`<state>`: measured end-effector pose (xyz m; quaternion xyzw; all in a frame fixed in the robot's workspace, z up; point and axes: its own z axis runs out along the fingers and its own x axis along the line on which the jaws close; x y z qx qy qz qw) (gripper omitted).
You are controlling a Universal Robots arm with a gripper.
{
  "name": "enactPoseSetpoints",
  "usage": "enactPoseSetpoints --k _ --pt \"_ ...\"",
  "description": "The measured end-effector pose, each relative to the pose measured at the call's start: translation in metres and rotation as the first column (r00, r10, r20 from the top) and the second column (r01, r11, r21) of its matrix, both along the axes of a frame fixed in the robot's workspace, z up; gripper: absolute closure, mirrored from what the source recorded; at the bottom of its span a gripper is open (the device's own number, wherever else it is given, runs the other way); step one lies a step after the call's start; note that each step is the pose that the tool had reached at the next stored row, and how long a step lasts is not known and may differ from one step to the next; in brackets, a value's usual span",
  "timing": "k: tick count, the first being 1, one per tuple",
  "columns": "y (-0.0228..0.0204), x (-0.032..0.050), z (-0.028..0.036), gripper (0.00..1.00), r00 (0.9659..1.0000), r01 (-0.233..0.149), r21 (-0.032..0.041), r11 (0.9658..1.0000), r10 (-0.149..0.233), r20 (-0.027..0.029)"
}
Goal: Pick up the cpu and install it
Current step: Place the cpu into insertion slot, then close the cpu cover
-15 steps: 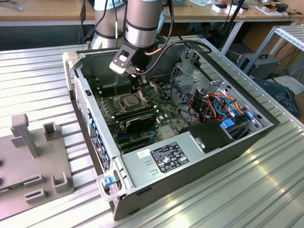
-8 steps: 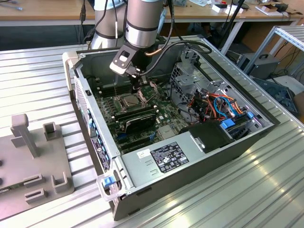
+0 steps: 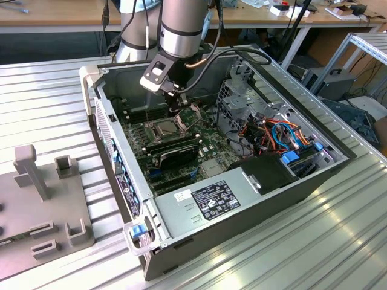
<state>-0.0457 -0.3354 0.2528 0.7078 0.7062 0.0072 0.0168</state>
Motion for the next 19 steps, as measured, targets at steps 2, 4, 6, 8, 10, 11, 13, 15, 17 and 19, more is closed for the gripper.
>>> enactPoseSetpoints --k 2,4,6,8,10,11,13,15,17,19 --pt "0.0000 0.0000 0.0014 0.89 1.0000 0.000 -0.0001 1.0000 0.000 0.0000" --pt "0.0000 0.0000 0.0015 0.89 1.0000 0.000 0.0002 1.0000 0.000 0.0001" --pt "0.0000 0.0000 0.0029 0.89 1.0000 0.000 -0.0001 1.0000 0.000 0.0000" --pt "0.0000 0.0000 0.0029 0.89 1.0000 0.000 -0.0001 1.0000 0.000 -0.0001" --pt "0.0000 0.0000 0.0031 0.89 1.0000 0.000 0.0000 1.0000 0.000 0.0000" --pt "0.0000 0.0000 0.0032 0.89 1.0000 0.000 -0.0001 1.0000 0.000 -0.0001" --pt "0.0000 0.0000 0.0033 0.89 1.0000 0.000 -0.0001 1.0000 0.000 0.0000" --pt "0.0000 0.0000 0.0034 0.89 1.0000 0.000 -0.0001 1.0000 0.000 -0.0001" --pt "-0.0001 0.0000 0.0043 0.89 1.0000 0.000 -0.0005 1.0000 0.000 -0.0003" --pt "0.0000 0.0000 0.0077 0.89 1.0000 0.000 0.0004 1.0000 0.000 -0.0001"
